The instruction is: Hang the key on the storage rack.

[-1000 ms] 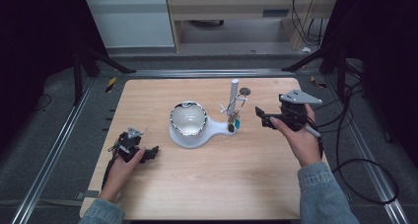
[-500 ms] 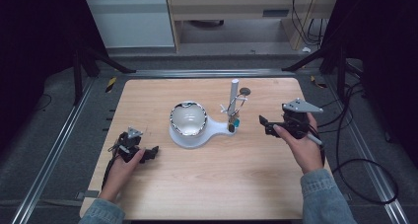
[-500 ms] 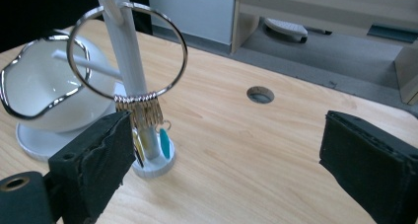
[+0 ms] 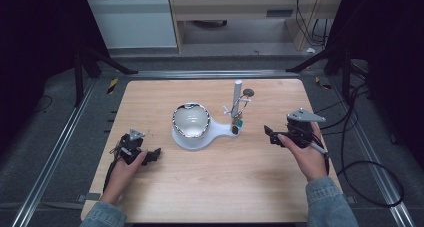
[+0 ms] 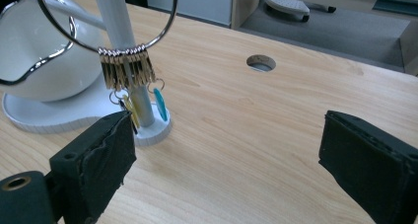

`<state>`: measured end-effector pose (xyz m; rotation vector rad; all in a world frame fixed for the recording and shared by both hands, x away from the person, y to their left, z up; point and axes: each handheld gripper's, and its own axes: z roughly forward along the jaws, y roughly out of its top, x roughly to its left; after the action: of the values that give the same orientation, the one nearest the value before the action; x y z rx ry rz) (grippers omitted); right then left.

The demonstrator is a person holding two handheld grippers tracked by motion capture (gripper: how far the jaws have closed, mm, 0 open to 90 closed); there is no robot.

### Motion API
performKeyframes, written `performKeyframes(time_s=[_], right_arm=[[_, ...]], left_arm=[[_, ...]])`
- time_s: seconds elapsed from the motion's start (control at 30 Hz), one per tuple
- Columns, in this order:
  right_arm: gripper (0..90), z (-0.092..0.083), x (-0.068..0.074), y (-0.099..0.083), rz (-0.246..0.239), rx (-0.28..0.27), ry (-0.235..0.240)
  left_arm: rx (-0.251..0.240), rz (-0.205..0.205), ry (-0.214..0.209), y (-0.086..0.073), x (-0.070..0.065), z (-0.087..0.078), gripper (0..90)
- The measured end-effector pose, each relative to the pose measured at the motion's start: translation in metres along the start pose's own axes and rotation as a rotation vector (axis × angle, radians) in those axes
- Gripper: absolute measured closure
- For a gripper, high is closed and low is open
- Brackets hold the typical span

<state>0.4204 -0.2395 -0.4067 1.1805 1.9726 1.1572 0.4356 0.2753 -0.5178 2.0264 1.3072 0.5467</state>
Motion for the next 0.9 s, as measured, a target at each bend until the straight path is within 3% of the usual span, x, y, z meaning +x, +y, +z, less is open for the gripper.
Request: performKeyframes(time_s=[0.9], right_arm=[[7.8, 0.018, 0.007, -0.043, 0.003, 0.107, 0.019]], left_arm=[[0.0, 0.0, 0.0, 0.0, 0.0, 0.0, 0.0]])
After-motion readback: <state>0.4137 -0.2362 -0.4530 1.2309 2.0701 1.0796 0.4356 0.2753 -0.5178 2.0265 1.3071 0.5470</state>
